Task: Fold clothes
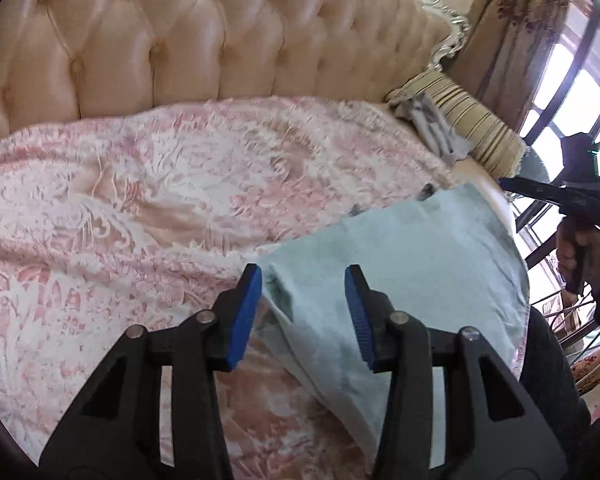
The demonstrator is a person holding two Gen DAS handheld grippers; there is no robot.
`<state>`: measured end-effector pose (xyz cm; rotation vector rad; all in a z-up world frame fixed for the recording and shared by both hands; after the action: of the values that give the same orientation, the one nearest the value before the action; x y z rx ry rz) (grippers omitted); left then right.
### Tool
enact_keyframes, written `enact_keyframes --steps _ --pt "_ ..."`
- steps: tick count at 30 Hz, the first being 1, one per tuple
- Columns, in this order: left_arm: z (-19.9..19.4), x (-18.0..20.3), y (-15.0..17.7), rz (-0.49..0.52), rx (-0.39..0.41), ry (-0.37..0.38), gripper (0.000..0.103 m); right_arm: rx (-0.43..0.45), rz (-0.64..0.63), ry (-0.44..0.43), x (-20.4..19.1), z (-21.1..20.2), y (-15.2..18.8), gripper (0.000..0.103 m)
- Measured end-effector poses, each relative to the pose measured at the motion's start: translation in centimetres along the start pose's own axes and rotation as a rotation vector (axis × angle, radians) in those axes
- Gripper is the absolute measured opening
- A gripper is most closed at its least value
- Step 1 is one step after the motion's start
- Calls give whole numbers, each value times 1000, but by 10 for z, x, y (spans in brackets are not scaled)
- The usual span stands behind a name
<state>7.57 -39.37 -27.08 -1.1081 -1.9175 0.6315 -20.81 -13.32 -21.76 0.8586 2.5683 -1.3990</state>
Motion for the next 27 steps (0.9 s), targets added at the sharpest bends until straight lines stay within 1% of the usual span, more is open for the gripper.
enact_keyframes --steps 1,3,8,10,12,13,14,15,20,26,27 --pt "4 -1 0 -8 -11 1 39 3 16 -27 -6 3 1 55" --pt "11 -4 0 -25 -32 3 37 -18 23 -62 -17 14 7 55" --pt "29 -9 -1 -67 -86 9 33 -35 20 -70 -21 23 14 55" --pt "32 -8 -3 -51 -98 4 32 -42 19 -73 -22 26 17 55" --pt "32 -2 -6 14 -91 -28 32 -49 18 -77 -24 30 20 55" --pt "29 2 -9 42 -72 -34 33 -53 18 -78 -24 32 22 55" --pt "24 7 -13 58 -42 -24 33 -56 17 -80 -25 34 23 56" --pt "22 8 -15 61 -30 -23 33 -60 17 -81 -26 35 25 56" --pt "31 -9 -10 -15 -66 -53 34 -47 29 -92 -27 35 26 56" --pt "29 -3 -10 -15 -47 -24 34 -60 60 -94 -25 36 33 57" --pt "29 -3 -9 -22 -55 -21 34 -63 66 -96 -25 37 35 58"
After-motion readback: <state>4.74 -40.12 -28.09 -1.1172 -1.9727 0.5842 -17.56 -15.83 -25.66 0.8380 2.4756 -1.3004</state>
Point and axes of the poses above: each gripper's, at about its wrist camera, not at the fingertips, and z roughly the way its jaws point, x to its right, y to its underside, the point moved 2 cm from there along z, roughly the way its jaws point, and after that the axes turned 10 degrees about x, right-handed, at the moved point
